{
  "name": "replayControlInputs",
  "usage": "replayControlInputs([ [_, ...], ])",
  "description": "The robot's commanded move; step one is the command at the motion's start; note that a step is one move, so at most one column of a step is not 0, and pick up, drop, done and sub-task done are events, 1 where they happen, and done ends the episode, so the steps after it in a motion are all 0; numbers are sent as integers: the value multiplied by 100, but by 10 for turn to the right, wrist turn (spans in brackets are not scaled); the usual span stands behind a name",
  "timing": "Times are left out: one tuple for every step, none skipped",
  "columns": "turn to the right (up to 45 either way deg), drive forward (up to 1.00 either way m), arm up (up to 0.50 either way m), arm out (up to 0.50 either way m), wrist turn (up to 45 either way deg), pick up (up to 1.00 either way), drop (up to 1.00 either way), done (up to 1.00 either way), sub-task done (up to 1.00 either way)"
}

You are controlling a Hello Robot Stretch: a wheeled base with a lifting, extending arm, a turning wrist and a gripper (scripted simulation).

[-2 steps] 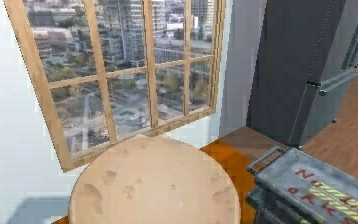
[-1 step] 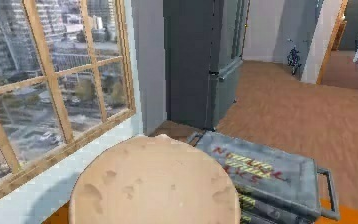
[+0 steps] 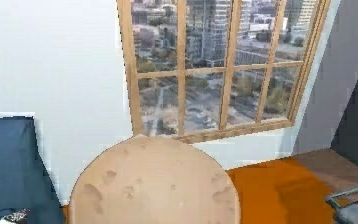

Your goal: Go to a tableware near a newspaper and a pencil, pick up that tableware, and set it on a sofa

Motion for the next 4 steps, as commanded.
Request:
replayControlInputs([
  [-450,0,0,0,0,0,0,0,0],
  [-150,0,0,0,0,0,0,0,0],
  [0,25,0,0,0,0,0,0,0],
  [450,0,0,0,0,0,0,0,0],
])
